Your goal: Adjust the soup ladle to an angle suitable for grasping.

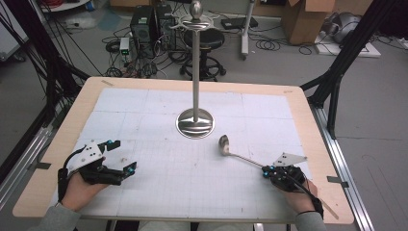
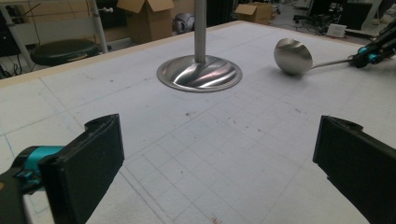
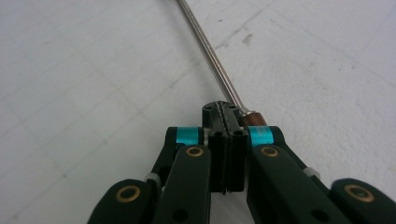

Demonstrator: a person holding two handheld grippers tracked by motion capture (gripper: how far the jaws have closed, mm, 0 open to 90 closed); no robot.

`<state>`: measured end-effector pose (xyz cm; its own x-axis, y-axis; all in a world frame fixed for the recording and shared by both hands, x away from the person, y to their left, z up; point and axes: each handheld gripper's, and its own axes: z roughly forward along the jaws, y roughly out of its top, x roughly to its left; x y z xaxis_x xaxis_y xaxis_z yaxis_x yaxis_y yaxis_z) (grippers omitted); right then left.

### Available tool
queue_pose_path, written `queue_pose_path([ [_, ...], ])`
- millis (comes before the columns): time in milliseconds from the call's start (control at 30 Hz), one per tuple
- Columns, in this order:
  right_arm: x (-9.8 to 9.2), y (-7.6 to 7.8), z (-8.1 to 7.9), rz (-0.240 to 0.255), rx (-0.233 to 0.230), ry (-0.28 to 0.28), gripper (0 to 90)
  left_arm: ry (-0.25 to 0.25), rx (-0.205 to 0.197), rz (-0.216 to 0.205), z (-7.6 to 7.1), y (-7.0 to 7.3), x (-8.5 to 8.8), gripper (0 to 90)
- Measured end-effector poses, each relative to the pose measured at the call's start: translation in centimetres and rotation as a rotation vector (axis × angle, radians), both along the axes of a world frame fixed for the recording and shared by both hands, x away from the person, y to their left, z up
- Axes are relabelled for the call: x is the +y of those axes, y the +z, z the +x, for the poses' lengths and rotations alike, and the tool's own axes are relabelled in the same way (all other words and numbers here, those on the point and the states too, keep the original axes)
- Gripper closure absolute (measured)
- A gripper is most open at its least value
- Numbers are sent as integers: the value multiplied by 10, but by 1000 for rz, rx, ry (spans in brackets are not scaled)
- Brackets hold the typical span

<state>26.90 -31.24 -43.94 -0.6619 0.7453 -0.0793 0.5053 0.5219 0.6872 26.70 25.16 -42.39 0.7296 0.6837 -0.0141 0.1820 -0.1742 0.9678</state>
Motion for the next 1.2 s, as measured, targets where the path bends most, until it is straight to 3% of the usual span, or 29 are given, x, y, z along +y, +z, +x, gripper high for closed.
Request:
queue_pose_path([
  [633, -4, -3, 30, -12, -37, -23, 900, -2, 4, 6, 1, -1, 0, 25],
  [700, -5, -3, 32, 7, -21, -38, 900, -2, 3, 3, 0, 0, 0, 25],
  [767, -3, 0, 31, 64, -11, -49, 900, -3, 4, 2, 1, -1, 0, 25],
  [800, -3, 0, 31, 64, -11, -49, 900, -3, 4, 2, 1, -1, 0, 25],
  [833, 2, 4, 32, 105, -22, -40, 900, -2, 7, 4, 1, -1, 0, 25],
  [900, 12, 6, 35, 128, -26, -29, 900, -1, 7, 2, 1, -1, 0, 25],
  [1100, 45, 6, 52, 158, -27, 22, 900, -1, 8, -2, 1, -1, 0, 25],
  [1200, 53, 6, 59, 164, -21, 28, 900, -2, 9, 1, 1, -1, 0, 25],
])
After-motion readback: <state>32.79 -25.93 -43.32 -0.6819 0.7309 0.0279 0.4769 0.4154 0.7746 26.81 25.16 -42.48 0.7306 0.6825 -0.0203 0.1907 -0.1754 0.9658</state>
